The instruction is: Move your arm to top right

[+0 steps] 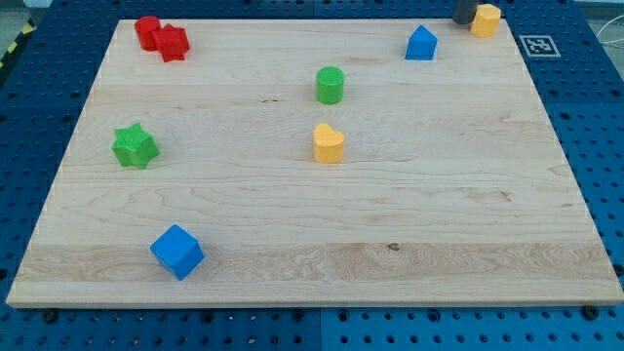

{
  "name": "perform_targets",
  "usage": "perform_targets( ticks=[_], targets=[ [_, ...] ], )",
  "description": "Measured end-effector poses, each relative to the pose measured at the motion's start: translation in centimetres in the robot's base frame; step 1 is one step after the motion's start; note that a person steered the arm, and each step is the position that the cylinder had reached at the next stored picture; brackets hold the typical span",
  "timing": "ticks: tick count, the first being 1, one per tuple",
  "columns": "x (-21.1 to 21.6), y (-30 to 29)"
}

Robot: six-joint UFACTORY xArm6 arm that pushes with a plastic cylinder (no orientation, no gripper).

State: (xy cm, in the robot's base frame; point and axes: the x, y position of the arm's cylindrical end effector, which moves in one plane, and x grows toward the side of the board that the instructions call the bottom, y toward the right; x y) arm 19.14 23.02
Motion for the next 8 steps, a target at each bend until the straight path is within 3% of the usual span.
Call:
perform_targets(
  ticks=[4,6,8],
  targets=[
    [1.0,-2.6],
    [6.8,-2.0],
    [9.8,3.5]
  ],
)
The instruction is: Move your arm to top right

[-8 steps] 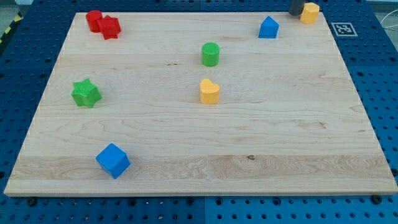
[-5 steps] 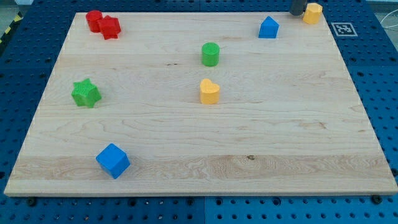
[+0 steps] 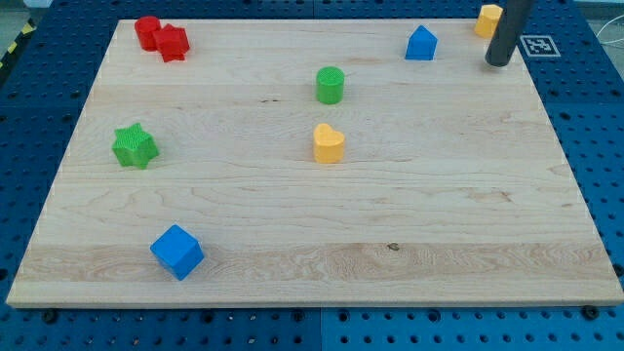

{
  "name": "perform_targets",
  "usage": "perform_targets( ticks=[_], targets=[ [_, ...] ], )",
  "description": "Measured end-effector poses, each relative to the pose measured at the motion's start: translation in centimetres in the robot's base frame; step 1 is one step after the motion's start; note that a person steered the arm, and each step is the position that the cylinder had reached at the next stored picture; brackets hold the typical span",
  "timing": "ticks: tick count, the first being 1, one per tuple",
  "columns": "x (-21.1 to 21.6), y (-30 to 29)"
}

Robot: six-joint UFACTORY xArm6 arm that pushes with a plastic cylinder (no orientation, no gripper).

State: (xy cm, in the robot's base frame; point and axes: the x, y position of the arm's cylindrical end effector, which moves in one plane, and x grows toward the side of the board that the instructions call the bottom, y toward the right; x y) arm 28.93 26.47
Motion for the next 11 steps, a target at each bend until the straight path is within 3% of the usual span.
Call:
perform_targets(
  ticks=[2,4,7,9,11],
  targets=[
    [-0.1,5.5],
    [-3.8,7.7],
    [-5.5,8.0],
    [-9.8,8.0],
    [-9.8,6.0]
  ],
)
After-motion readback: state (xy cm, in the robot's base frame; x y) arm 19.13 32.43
